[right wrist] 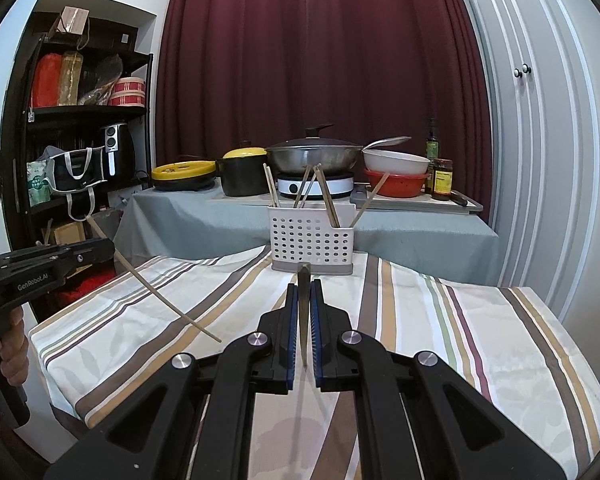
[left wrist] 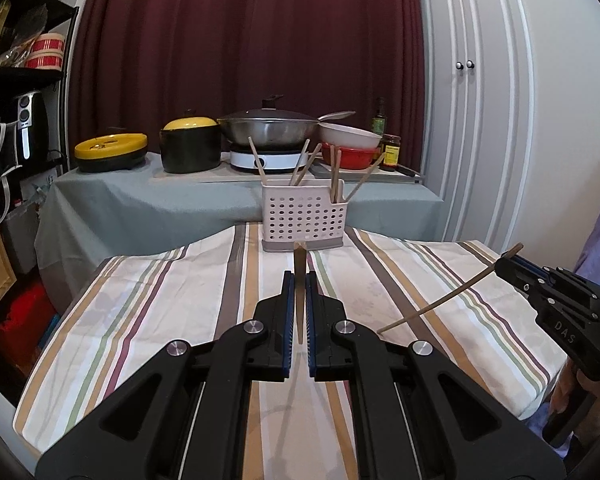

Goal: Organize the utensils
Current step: 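Lift both held chopsticks and carry them to the white holder, then insert the chopsticks into the white holder and open both grippers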

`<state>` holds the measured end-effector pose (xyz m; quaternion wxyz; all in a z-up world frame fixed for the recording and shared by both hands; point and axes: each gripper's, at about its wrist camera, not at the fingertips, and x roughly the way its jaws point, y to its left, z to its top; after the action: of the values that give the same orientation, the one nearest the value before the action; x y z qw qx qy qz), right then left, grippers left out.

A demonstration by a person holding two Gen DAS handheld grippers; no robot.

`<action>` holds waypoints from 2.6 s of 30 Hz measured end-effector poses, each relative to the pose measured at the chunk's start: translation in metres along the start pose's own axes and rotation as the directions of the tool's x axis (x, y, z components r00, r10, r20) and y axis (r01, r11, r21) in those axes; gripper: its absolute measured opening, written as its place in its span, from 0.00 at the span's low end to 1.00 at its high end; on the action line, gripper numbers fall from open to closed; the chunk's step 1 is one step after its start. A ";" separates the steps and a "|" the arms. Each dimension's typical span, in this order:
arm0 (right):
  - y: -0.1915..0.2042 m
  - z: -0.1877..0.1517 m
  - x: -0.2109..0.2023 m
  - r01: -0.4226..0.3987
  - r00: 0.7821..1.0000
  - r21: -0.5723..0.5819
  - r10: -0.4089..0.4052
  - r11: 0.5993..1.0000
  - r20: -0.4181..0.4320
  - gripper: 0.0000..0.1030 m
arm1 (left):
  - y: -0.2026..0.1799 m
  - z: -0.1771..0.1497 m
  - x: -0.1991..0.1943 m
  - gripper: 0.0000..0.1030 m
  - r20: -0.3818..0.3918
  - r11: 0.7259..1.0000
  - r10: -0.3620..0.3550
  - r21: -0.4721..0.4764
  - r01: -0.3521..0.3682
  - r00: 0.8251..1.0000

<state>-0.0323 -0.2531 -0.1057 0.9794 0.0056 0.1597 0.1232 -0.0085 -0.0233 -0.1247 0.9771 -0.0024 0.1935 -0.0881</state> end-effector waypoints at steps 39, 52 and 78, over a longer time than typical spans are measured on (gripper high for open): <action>-0.035 0.116 0.094 -0.025 0.986 0.001 0.025 1.000 0.163 0.07 | 0.047 0.114 0.088 0.05 0.010 0.999 -0.011 -0.040 0.011 1.000; -0.056 0.195 0.168 -0.001 0.956 -0.032 0.010 0.999 0.293 0.07 | 0.056 0.205 0.159 0.06 0.090 1.000 0.004 0.004 -0.004 0.996; -0.072 0.185 0.281 -0.033 0.982 -0.008 0.034 0.999 0.185 0.07 | 0.046 0.204 0.267 0.07 -0.043 0.996 -0.030 0.078 0.033 0.999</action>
<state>0.3009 -0.2491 -0.0209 0.9878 0.0172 0.0675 0.1392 0.3190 -0.0298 -0.0386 0.9708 0.0347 0.2101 -0.1109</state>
